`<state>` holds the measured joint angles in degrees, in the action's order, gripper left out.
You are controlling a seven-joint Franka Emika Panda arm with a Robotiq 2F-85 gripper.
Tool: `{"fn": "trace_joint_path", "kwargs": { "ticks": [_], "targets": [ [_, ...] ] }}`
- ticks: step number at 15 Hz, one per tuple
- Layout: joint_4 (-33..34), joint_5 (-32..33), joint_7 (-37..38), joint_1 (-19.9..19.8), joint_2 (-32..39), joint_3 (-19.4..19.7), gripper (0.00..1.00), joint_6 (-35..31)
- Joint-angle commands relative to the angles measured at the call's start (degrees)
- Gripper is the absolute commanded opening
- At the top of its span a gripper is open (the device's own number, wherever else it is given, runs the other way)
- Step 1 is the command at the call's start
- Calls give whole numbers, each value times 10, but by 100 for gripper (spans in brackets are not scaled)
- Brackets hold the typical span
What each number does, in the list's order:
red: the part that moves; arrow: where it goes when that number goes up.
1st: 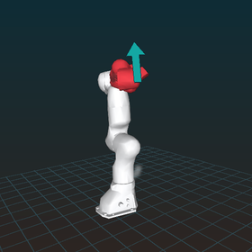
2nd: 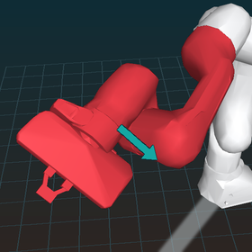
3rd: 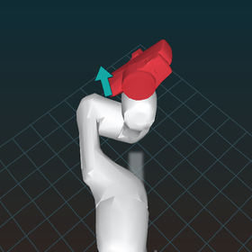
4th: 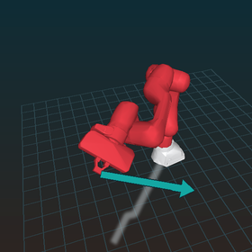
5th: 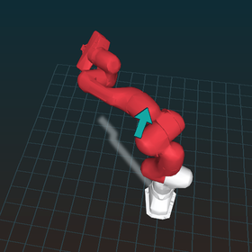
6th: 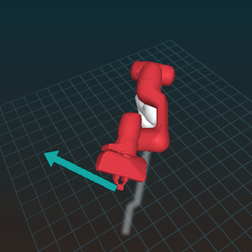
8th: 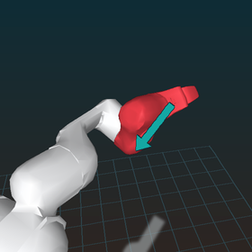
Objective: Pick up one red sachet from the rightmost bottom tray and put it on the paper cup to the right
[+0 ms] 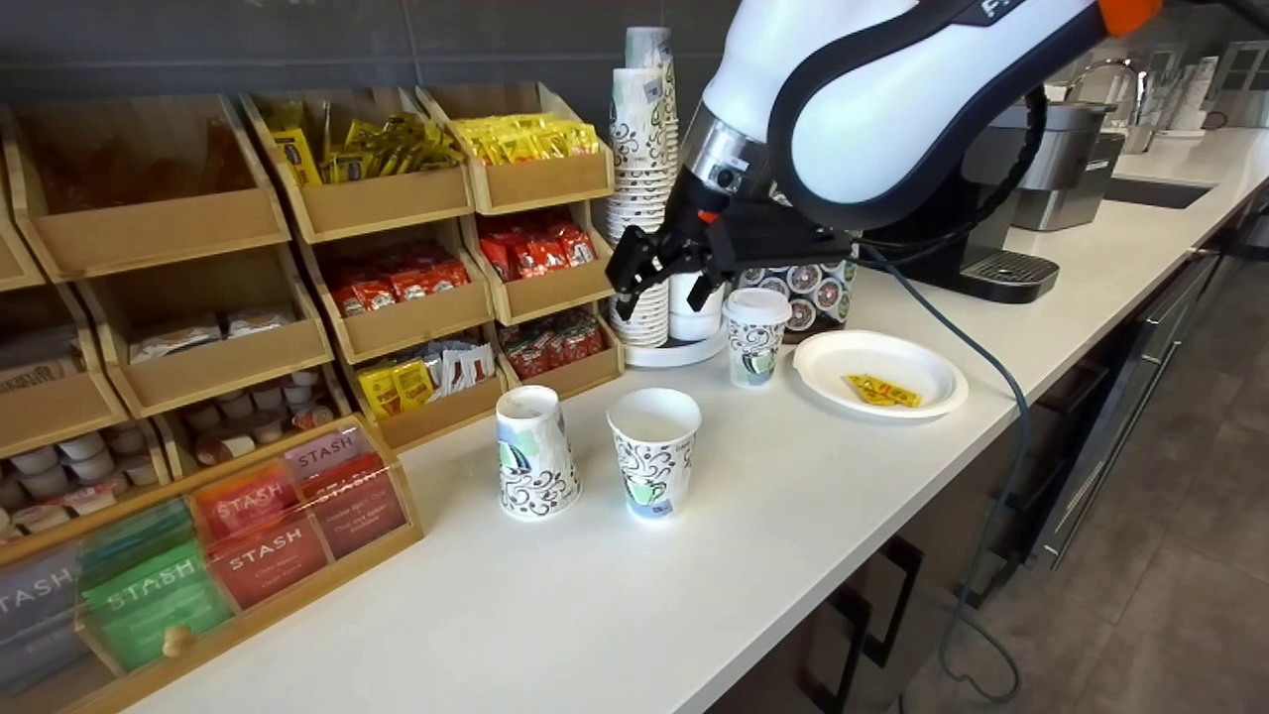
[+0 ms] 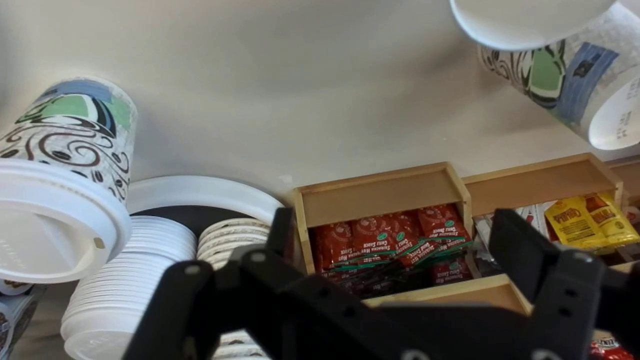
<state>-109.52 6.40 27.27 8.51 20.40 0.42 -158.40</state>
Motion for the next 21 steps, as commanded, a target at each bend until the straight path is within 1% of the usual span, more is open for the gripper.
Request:
{"fn": "trace_joint_path", "kwargs": {
  "ticks": [1,4,5,8,9,10,11,12,13,14,16,17,21],
  "targets": [
    [0,-11,-9,11,0,12,100,0],
    [0,-11,-9,11,0,12,100,0],
    [24,14,9,23,26,30,100,-17],
    [70,32,-6,35,81,44,100,-19],
    [87,17,-21,29,99,34,100,-20],
    [103,19,-28,33,116,36,100,-17],
    [117,11,-44,30,131,30,100,-16],
    [136,24,-48,38,151,41,100,-33],
    [153,17,-64,34,166,36,100,-47],
    [168,20,-78,36,180,40,100,-61],
    [197,6,-122,20,204,23,100,-77],
    [212,6,-136,18,216,24,100,-82],
    [254,-4,-204,-12,248,1,100,-78]
  ]
}}
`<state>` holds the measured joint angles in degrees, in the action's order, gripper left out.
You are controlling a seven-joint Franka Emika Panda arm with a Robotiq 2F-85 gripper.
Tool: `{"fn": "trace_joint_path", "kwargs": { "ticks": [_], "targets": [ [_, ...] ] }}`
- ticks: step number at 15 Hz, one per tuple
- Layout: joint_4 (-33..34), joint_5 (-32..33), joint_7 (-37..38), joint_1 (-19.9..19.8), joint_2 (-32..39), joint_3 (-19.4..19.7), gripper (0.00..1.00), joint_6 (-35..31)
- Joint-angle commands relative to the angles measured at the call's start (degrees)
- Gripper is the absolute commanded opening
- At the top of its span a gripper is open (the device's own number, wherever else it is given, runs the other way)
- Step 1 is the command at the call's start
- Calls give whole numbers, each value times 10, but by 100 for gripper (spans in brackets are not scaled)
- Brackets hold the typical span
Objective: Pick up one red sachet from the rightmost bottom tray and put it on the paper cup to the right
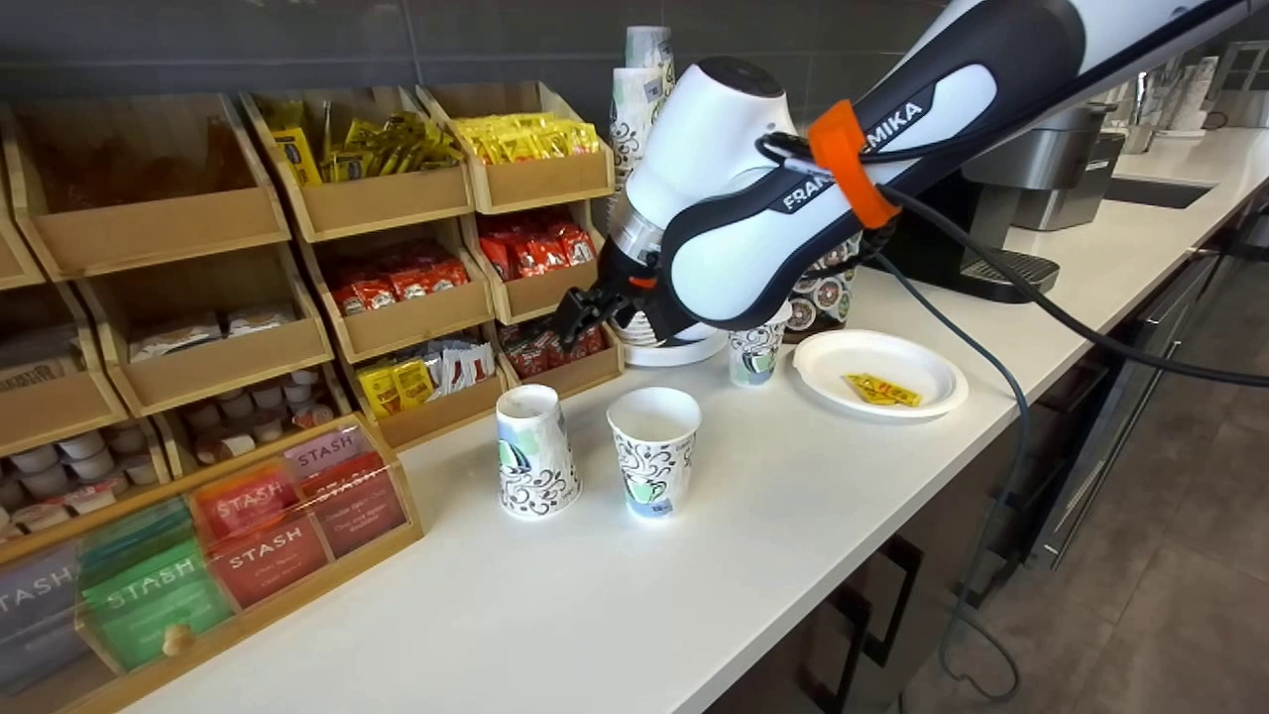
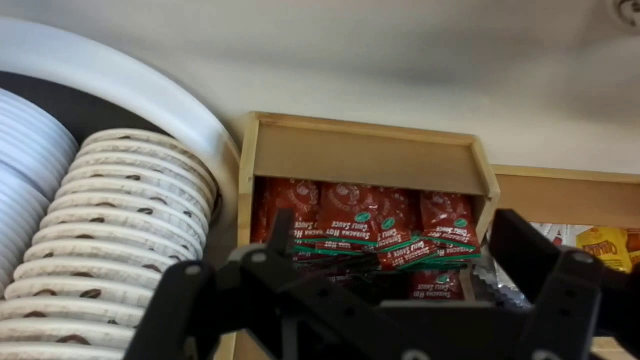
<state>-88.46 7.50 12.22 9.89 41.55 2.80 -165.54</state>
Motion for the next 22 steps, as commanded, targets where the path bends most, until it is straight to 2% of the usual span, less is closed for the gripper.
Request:
{"fn": "trace_joint_path", "kwargs": {
  "ticks": [1,4,9,13,15,16,17,21,22],
  "targets": [
    [51,-20,-72,-38,44,-35,100,-7],
    [72,-30,-118,-66,65,-64,100,-7],
    [102,-67,-203,-122,98,-142,100,-3],
    [128,-77,-246,-141,121,-169,95,-17],
    [139,-80,-261,-148,131,-179,89,-21],
    [145,-81,-266,-151,136,-184,81,-22],
    [149,-82,-271,-154,140,-188,85,-22],
    [158,-83,-285,-163,150,-200,74,-21],
    [156,-84,-287,-165,150,-202,76,-20]
  ]
}}
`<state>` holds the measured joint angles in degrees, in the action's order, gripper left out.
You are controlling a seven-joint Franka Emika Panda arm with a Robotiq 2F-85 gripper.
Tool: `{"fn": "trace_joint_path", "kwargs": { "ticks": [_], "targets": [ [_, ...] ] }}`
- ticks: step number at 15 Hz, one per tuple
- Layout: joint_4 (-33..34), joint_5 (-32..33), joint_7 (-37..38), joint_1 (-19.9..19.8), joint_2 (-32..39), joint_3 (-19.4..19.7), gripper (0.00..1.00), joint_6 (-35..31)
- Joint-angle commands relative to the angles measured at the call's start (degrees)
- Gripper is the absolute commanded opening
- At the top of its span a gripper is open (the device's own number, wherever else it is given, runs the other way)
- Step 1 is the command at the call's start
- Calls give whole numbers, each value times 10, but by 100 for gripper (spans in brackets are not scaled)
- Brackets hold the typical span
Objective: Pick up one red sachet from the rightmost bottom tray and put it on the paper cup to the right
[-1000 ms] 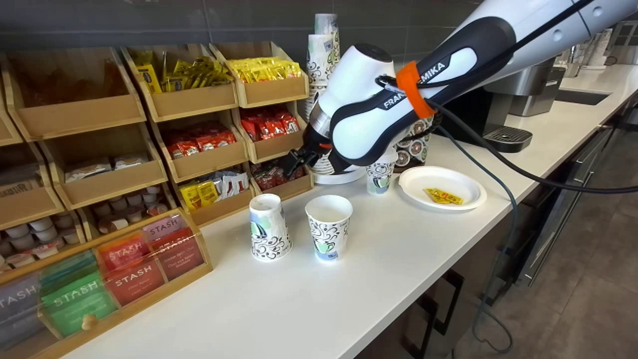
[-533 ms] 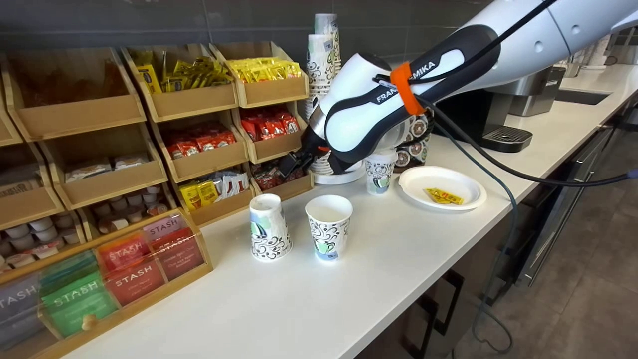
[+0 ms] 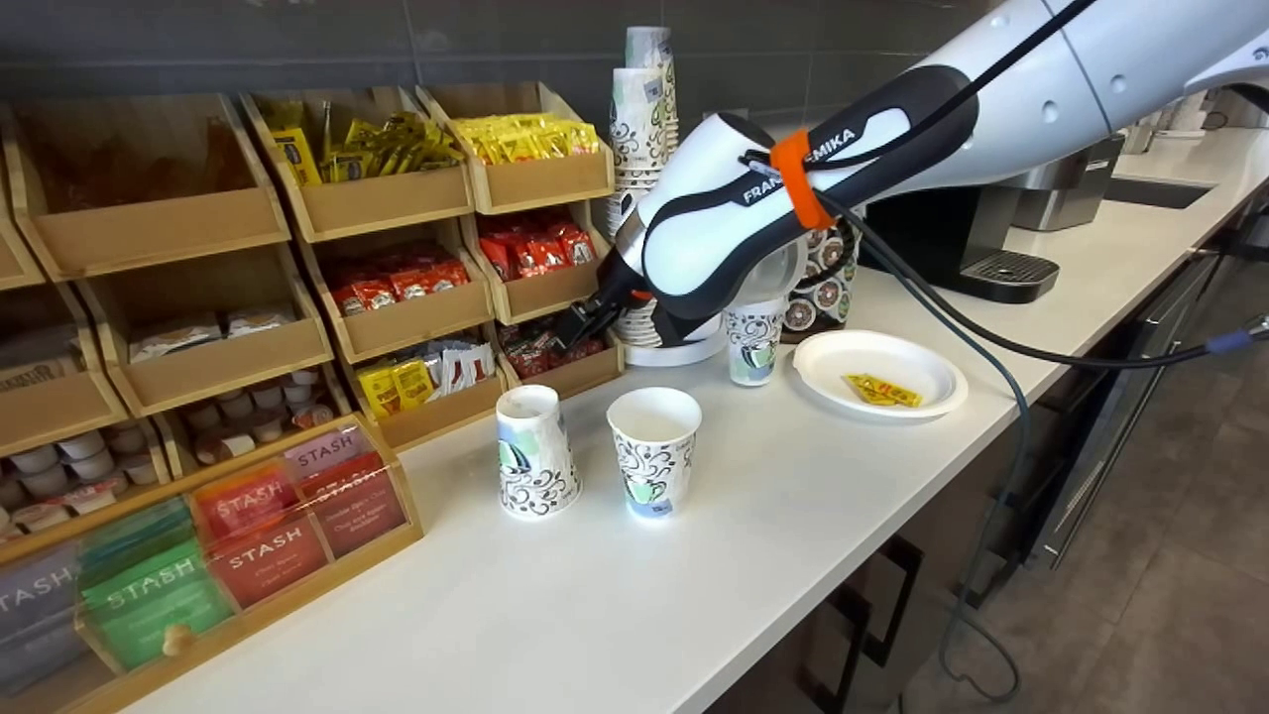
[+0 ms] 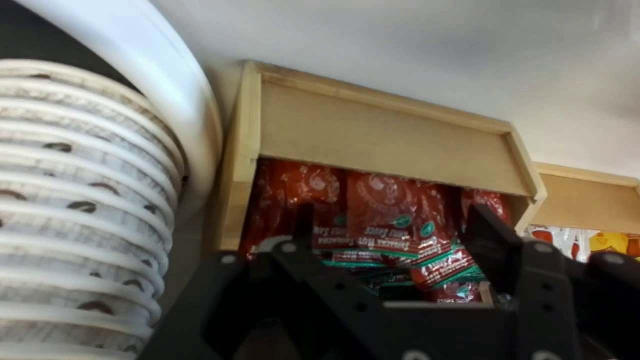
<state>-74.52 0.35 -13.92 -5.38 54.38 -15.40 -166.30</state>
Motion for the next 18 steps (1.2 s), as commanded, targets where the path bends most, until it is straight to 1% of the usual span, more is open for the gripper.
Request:
{"fn": "trace_joint_path", "kwargs": {
  "ticks": [1,2,3,6,9,10,11,12,13,14,15,18],
  "targets": [
    [16,-13,-26,-13,21,-22,72,-12],
    [14,-14,-26,-15,19,-23,74,-11],
    [12,-14,-27,-15,17,-24,72,-9],
    [3,-18,-24,-18,11,-27,72,-8],
    [-8,-19,-19,-17,3,-23,66,-9],
    [-13,-20,-19,-18,0,-24,66,-10],
    [-15,-21,-18,-18,-1,-23,61,-13],
    [-17,-22,-18,-19,-2,-25,61,-14],
    [-18,-22,-17,-18,-3,-24,58,-15],
    [-21,-24,-15,-19,-5,-24,58,-15],
    [-26,-24,-14,-18,-8,-23,55,-16],
    [-38,-29,-11,-19,-16,-23,54,-19]
  ]
}}
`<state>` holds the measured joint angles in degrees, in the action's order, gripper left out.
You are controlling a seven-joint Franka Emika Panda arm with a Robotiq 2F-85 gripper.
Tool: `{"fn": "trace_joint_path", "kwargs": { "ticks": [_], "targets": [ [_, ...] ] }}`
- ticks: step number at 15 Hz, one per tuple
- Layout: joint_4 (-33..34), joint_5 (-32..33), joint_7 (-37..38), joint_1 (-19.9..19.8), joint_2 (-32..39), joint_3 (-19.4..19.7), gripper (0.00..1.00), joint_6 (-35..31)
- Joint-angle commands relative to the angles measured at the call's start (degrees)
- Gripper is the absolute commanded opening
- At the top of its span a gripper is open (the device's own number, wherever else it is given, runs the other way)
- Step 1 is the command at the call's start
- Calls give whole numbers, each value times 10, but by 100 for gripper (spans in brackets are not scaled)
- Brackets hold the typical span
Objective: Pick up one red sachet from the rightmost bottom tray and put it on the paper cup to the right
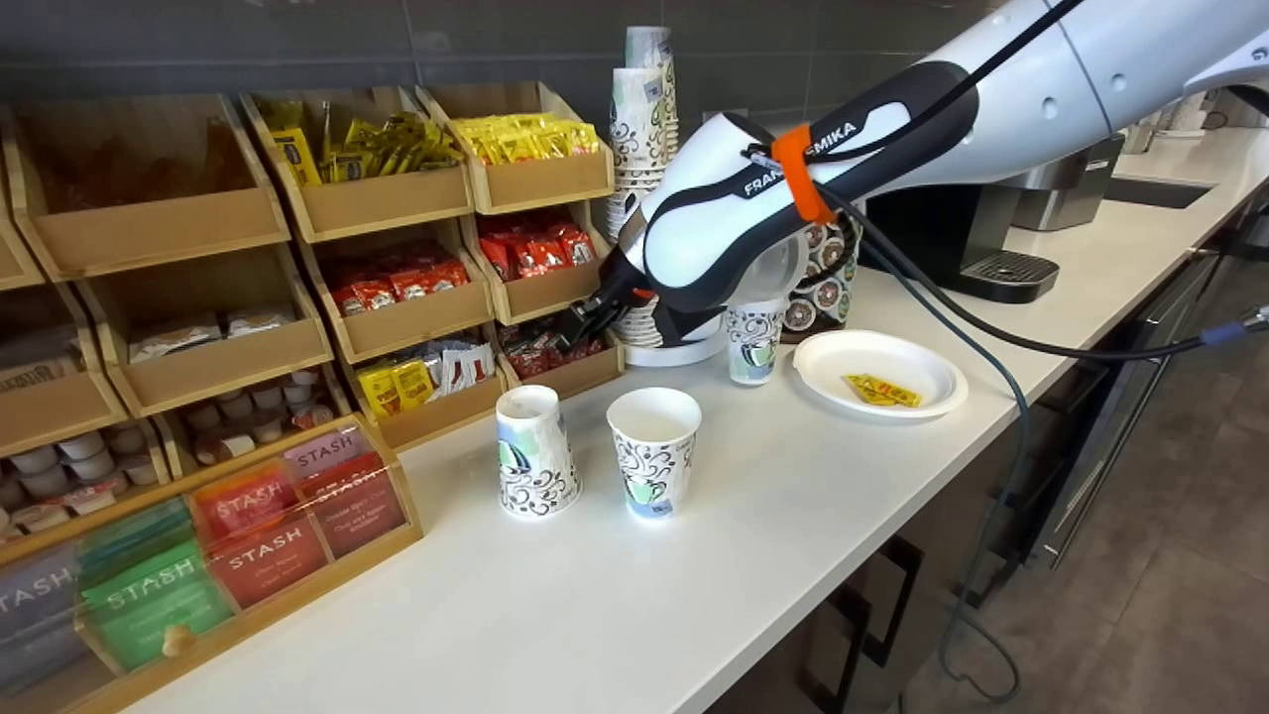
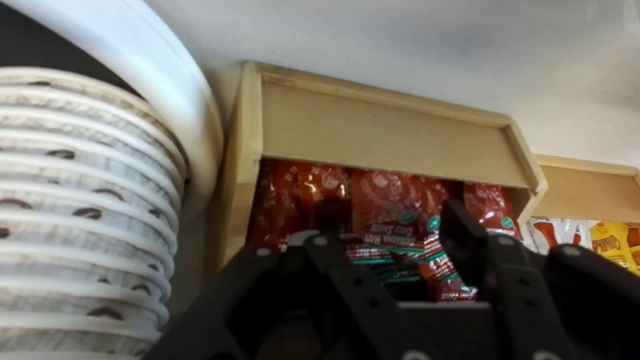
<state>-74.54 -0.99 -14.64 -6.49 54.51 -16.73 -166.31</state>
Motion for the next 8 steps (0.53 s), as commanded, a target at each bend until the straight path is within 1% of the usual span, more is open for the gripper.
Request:
{"fn": "trace_joint_path", "kwargs": {
  "ticks": [1,2,4,5,6,8],
  "targets": [
    [-43,-17,-3,-8,-21,-10,54,-19],
    [-49,-19,-2,-8,-24,-9,54,-21],
    [-61,-21,-1,-9,-31,-9,52,-26],
    [-69,-21,-1,-10,-34,-10,47,-32],
    [-73,-21,-5,-14,-35,-15,36,-45],
    [-78,-19,-1,-16,-34,-17,23,-68]
  ]
}}
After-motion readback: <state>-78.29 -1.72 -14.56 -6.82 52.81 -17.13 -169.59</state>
